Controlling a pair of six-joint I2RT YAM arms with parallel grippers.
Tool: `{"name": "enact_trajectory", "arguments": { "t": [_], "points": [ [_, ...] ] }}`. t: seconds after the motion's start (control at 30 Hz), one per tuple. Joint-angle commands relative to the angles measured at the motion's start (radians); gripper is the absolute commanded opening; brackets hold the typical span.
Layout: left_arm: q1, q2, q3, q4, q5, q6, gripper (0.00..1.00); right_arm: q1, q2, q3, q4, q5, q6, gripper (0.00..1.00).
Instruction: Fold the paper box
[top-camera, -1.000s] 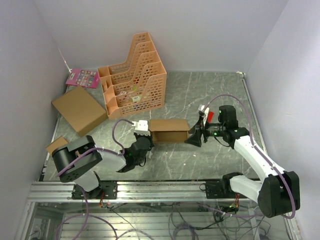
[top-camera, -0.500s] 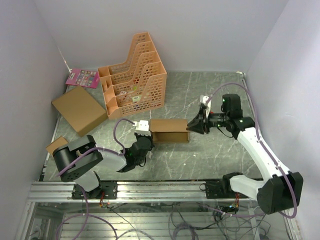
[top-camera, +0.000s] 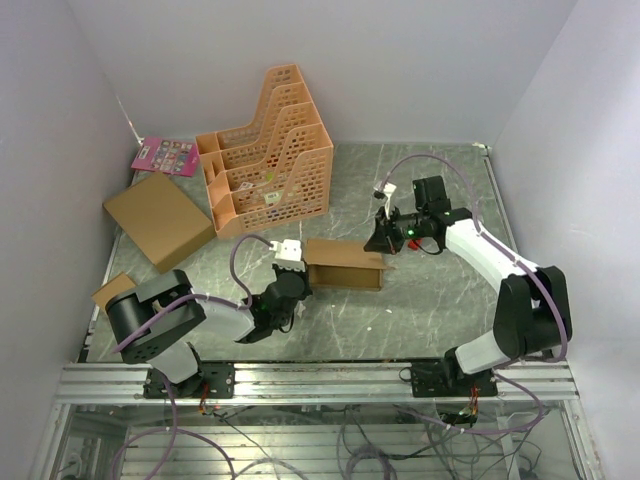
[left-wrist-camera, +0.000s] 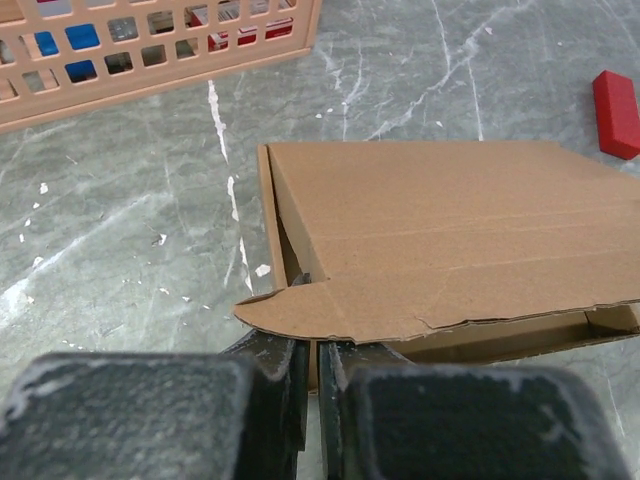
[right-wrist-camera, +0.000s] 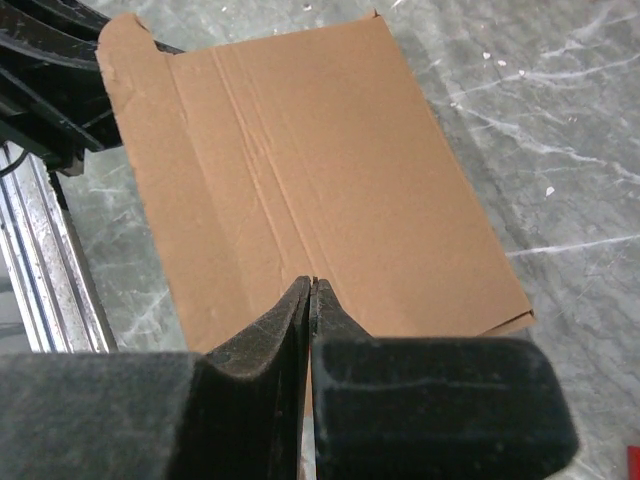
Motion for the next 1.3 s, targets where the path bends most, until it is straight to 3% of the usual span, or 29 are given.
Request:
{"name": "enact_trajectory", "arguments": {
  "t": [0.0,0.3,0.53,0.67,0.83,0.97,1.1,1.27],
  "points": [
    [-0.012,-0.012,0.022,-0.038,0.042,-0.013,0.15,0.007,0.039,-0.002,-0.006,0.025,0.005,0.02],
    [-0.013,-0.061,-0.006,-0.059,0.096,-0.016,0.35,0.012,0.105,-0.002,-0.022,0.045,-0.006,0.02],
    [-0.012,-0.157,-0.053,-0.103,0.182,-0.016,0.44,0.022,0.154,-0.001,-0.04,0.067,-0.02,0.02],
    [-0.012,-0.33,-0.097,-0.227,0.291,-0.044,0.48,0.027,0.175,-0.002,-0.047,0.079,-0.027,0.02],
    [-0.011,-0.655,-0.079,-0.512,0.401,-0.077,0.52,0.029,0.185,-0.001,-0.052,0.085,-0.032,0.02],
    [-0.003,-0.8,0.0,-0.672,0.365,-0.076,0.57,0.031,0.19,-0.003,-0.053,0.091,-0.04,0.03],
    [0.056,-0.669,0.139,-0.738,0.441,-0.056,0.52,0.031,0.199,-0.003,-0.056,0.097,-0.047,0.03],
    [0.165,-0.378,0.263,-0.724,0.651,-0.059,0.31,0.031,0.209,-0.002,-0.058,0.103,-0.051,0.03]
  ]
}}
